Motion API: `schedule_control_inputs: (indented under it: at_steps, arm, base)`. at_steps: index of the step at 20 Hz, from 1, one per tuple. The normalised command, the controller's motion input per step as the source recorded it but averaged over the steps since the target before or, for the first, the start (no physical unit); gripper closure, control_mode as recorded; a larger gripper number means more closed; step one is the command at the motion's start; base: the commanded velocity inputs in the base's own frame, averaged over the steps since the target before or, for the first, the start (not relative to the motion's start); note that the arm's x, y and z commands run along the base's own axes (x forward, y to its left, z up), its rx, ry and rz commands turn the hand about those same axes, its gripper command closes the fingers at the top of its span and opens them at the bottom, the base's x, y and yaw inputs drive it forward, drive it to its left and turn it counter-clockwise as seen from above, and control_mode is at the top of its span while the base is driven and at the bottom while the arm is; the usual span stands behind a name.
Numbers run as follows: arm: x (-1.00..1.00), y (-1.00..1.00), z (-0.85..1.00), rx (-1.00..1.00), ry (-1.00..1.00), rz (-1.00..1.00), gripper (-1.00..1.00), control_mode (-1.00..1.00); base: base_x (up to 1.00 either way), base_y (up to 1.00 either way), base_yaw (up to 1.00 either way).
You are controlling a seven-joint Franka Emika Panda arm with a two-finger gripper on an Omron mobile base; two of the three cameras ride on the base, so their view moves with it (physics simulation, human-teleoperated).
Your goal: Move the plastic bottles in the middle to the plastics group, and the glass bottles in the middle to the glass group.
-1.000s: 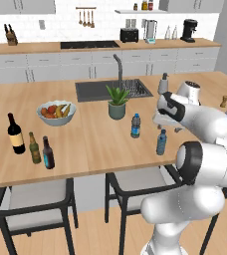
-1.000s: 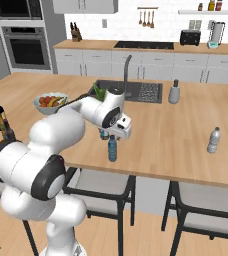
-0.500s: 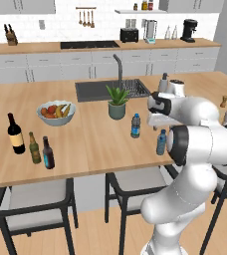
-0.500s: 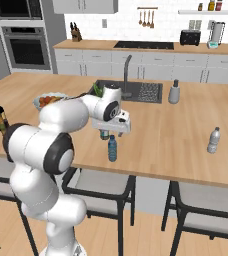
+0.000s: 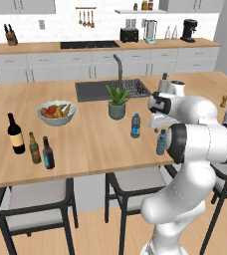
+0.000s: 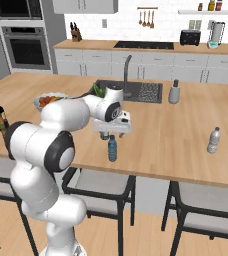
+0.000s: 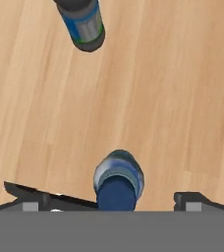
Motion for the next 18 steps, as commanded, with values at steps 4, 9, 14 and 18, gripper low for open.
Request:
schedule_control_inputs:
  at_steps: [4, 9, 14, 18]
  arm:
    - [-0.10, -0.10, -0.12, 0.00, 0.00, 0.07, -1.00, -1.00]
    - [0.18, 0.00, -0.21, -0.02, -0.01, 0.08, -1.00, -1.00]
    - [0.07, 0.00, -0.13, 0.00, 0.00, 0.06, -1.00, -1.00]
    - [-0.03, 0.00, -0.13, 0.00, 0.00, 0.05, -1.00, -1.00]
  base:
    - [0.00, 0.00, 0.00]
    - [0.00, 0.00, 0.00]
    - [0.00, 0.00, 0.00]
    - [0.00, 0.00, 0.00]
